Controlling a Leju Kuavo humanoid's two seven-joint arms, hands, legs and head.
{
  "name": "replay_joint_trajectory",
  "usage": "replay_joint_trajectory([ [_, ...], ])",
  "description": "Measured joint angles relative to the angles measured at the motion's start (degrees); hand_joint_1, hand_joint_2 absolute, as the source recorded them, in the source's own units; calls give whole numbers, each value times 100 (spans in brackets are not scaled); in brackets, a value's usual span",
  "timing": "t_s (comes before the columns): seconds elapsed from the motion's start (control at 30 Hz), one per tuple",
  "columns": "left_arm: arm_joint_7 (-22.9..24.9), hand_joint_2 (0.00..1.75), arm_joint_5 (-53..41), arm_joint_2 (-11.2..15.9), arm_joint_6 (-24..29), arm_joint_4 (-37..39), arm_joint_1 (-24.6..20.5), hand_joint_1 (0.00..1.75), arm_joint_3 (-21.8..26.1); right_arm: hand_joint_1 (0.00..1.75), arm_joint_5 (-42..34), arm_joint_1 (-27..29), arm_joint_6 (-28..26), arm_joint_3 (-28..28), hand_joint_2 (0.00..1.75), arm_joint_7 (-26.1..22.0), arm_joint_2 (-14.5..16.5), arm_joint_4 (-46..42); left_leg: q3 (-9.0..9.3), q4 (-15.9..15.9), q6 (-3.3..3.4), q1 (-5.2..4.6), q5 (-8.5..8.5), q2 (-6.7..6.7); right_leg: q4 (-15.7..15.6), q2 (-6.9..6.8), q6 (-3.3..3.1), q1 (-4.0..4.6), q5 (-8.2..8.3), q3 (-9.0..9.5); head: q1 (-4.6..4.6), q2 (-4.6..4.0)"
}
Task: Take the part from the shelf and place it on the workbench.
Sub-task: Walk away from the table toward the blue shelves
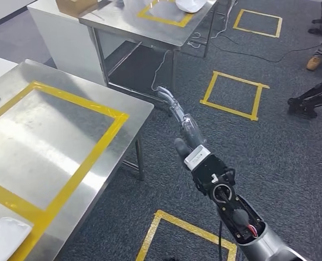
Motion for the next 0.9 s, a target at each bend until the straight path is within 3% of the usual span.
replay_joint_trajectory([
  [0.03, 0, 0, 0, 5, -4, 1, 8, 0, 0, 0, 0, 14, 0, -2, 0, 1, -2, -3, 0, 1, 5, -10, -4, 66, 328, -20, 10, -1, -115, -145, 11, 0],
  [0.07, 0, 0, 0, 9, -4, 1, 10, 0, 0, 0, 0, 27, 0, -5, 0, 1, -7, -4, 2, 3, 9, -18, -9, 129, 454, -30, 12, -2, -119, -193, 22, 0],
  [0.1, 0, 0, 0, 11, -5, 1, 8, 0, 0, 0, 0, 35, 0, -10, 0, 2, -13, -5, 8, 5, 8, -24, -14, 188, 335, -46, 5, 0, -11, -120, 33, 0],
  [0.17, 0, 0, 0, 8, -8, -1, 0, 0, 0, 0, 0, 39, 0, -27, 0, 1, -25, -16, 32, 9, -9, -35, -34, 294, -454, -185, -43, 18, 371, 303, 65, 0],
  [0.23, 0, 0, -1, 3, -12, -1, -4, 0, 0, 0, 0, 34, -1, -41, 0, -2, -26, -38, 49, 26, -50, -66, -61, 385, -1136, -383, -120, 70, 586, 647, 87, 0],
  [0.27, 0, 0, -1, 2, -13, -1, -5, 0, 0, 0, 0, 33, -2, -48, 0, -3, -27, -47, 54, 28, -73, -81, -70, 433, -1275, -427, -156, 92, 608, 703, 80, 0],
  [0.33, 0, 0, -2, 2, -14, -1, -13, 0, 0, 0, 0, 41, -7, -57, 0, -5, -29, -61, 69, 20, -124, -88, -82, 524, -1323, -317, -227, 95, 629, 697, 46, 0],
  [0.37, 0, 0, -2, 3, -14, -1, -19, 0, 0, 0, 0, 43, -9, -63, 0, -7, -31, -69, 69, 50, -158, -78, -117, 479, -1346, -256, -258, 85, 647, 702, 31, 0],
  [0.43, -1, 0, -3, 5, -14, -1, -24, 0, 0, 0, 0, 41, -15, -70, 0, -8, -31, -86, -81, 423, -221, -51, -363, 225, -1386, -152, -320, 54, 685, 713, -18, 0],
  [0.5, -2, 0, -3, 7, -15, -1, -11, 0, 0, 0, 0, 43, -20, -74, 0, -7, -31, -91, -464, 1234, -257, -31, -754, -1, -1390, -48, -346, 47, 698, 697, -81, 0],
  [0.53, -2, 0, -2, 7, -16, -1, -2, 0, 0, 0, 0, 50, -21, -74, 0, -7, -31, -91, -648, 1597, -269, -25, -877, -34, -1389, 14, -352, 47, 700, 691, -100, 0],
  [0.57, -2, 0, 1, 7, -19, -1, 7, 0, 0, 0, 0, 56, -21, -74, 0, -7, -31, -91, -755, 1783, -276, -22, -889, -47, -1388, 84, -352, 45, 702, 689, -108, 0],
  [0.6, -2, 0, 6, 7, -24, -1, 12, 0, 0, 0, 0, 61, -21, -76, 0, -7, -31, -91, -750, 1726, -277, -16, -781, -54, -1386, 155, -349, 43, 705, 690, -116, 0],
  [0.63, -1, 0, 11, 7, -31, -1, 14, 0, 0, 0, 0, 62, -20, -78, 0, -7, -31, -91, -638, 1447, -272, -8, -583, -74, -1382, 228, -344, 39, 708, 694, -124, 0],
  [0.7, 8, 0, 18, 6, -62, -1, 13, 0, 0, 0, 0, 57, -19, -81, 0, -9, -30, -91, -270, 586, -248, 17, -160, -257, -1360, 360, -313, 43, 711, 683, -144, 0],
  [0.73, 21, 0, 19, 3, -100, -1, 11, 0, 0, 0, 0, 53, -15, -82, 0, -12, -30, -90, -138, 271, -231, 25, -41, -343, -1348, 416, -286, 48, 714, 667, -145, 0],
  [0.77, 41, 0, 19, -5, -160, -1, 5, 0, 0, 0, 0, 50, -7, -83, 0, -15, -30, -90, -67, 92, -211, 23, 7, -406, -1340, 466, -254, 49, 716, 648, -144, 0],
  [0.83, 115, 0, 15, -31, -329, -1, -12, 0, 0, 0, 0, 45, 11, -88, 0, -19, -31, -89, -52, 41, -155, 9, 11, -352, -1348, 562, -179, 35, 731, 619, -131, 0],
  [0.9, 193, 0, -13, -62, -481, -1, -21, 0, -1, 0, 0, 37, 19, -103, 0, -22, -33, -92, -32, 5, -87, 14, 35, -242, -1222, 443, -121, 27, 646, 559, -110, 0],
])
